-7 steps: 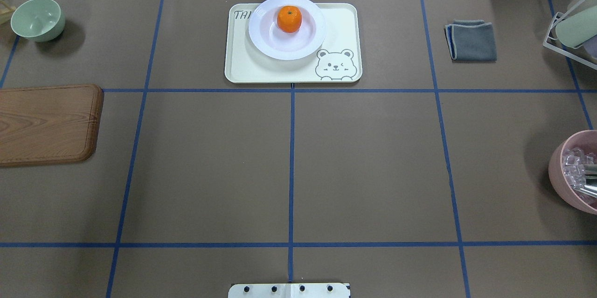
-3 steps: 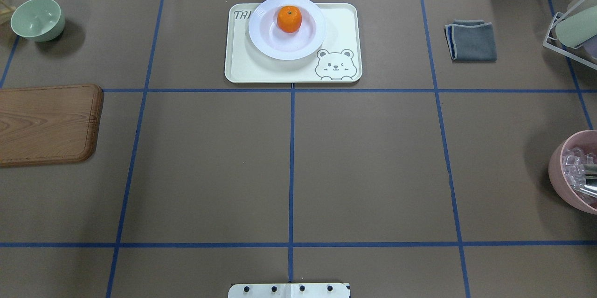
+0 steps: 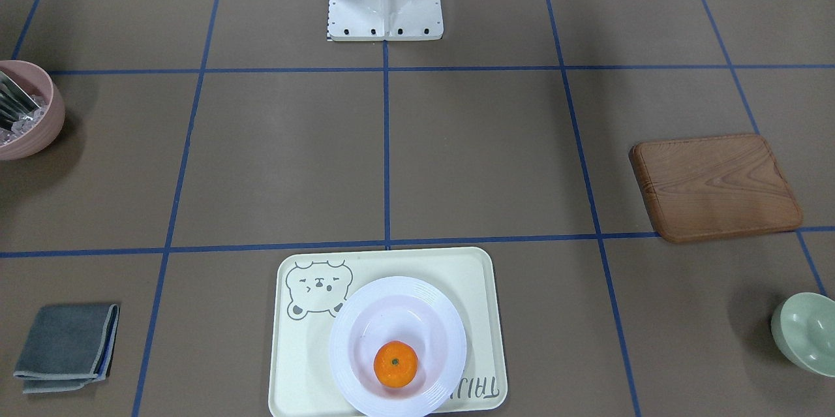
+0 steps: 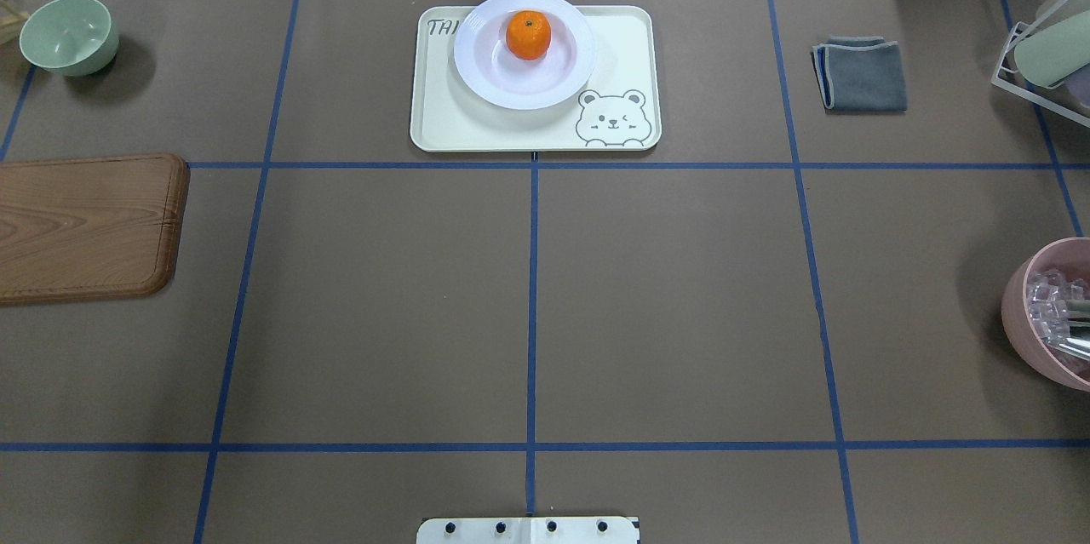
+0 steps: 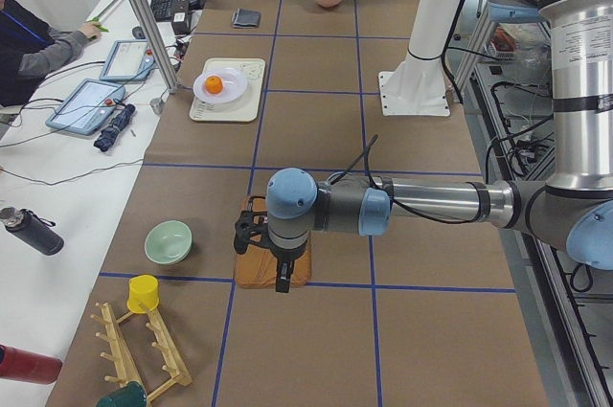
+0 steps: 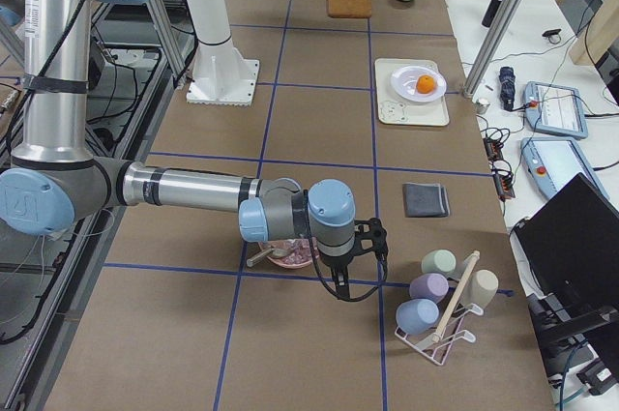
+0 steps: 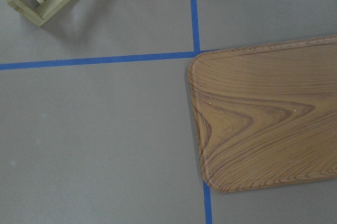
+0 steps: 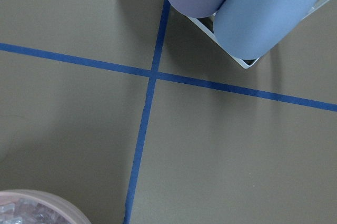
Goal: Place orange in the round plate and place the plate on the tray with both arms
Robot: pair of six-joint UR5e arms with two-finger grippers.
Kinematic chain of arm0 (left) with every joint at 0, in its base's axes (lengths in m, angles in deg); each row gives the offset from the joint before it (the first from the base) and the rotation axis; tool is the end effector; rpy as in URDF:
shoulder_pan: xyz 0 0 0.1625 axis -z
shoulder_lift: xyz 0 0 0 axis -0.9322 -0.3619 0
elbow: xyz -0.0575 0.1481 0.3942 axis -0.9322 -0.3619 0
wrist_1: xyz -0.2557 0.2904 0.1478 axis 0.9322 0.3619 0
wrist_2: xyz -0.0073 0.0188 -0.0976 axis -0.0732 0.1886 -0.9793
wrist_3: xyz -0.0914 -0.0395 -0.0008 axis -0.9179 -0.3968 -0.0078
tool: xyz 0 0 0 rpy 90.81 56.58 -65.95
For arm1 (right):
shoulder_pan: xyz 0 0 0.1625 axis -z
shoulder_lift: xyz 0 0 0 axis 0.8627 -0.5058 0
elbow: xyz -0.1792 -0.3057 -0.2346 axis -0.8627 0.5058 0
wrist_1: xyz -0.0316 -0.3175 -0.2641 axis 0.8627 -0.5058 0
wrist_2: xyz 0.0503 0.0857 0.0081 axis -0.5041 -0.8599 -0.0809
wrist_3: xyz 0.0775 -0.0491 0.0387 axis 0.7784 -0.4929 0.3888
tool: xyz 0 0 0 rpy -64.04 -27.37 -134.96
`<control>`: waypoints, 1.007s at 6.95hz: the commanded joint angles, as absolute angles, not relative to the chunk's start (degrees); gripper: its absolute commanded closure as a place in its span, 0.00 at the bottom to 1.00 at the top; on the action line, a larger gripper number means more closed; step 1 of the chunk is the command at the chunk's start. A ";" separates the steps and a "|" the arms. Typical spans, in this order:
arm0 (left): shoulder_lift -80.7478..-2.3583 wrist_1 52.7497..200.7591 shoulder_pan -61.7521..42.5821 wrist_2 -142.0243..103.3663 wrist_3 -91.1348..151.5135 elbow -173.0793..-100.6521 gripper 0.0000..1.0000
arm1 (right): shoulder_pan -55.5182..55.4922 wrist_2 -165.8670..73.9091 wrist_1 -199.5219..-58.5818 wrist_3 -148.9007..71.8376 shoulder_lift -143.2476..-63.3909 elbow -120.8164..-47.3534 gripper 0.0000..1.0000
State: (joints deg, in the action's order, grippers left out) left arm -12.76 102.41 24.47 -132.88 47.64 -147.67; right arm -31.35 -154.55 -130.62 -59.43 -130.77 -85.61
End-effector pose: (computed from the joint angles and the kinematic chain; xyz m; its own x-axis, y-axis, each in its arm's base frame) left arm -0.0870 -0.4246 0.6267 0.7100 0.0628 -0.7014 0.0229 0.9934 0.1121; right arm 0.0748 -0.4467 0.6616 0.7486 -0.1652 0.6422 0.0410 0.9781 0.2038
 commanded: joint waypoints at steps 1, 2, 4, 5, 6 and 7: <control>-12.73 102.41 24.47 -132.88 47.64 -147.59 0.02 | -31.35 -154.62 -130.62 -59.43 -130.81 -85.92 0.00; -12.56 102.41 24.47 -132.88 47.64 -147.59 0.02 | -31.35 -154.62 -130.62 -59.43 -130.81 -86.10 0.00; -12.55 102.41 24.47 -132.80 47.64 -147.50 0.02 | -31.35 -154.70 -130.62 -59.43 -130.72 -86.19 0.00; -12.55 102.41 24.47 -132.80 47.64 -147.50 0.02 | -31.35 -154.70 -130.62 -59.43 -130.81 -86.27 0.00; -12.03 102.41 24.47 -132.80 47.64 -147.58 0.02 | -31.35 -154.70 -130.62 -59.43 -130.81 -86.28 0.00; -11.94 102.41 24.47 -132.80 47.64 -147.59 0.02 | -31.35 -154.70 -130.62 -59.43 -130.81 -86.19 0.00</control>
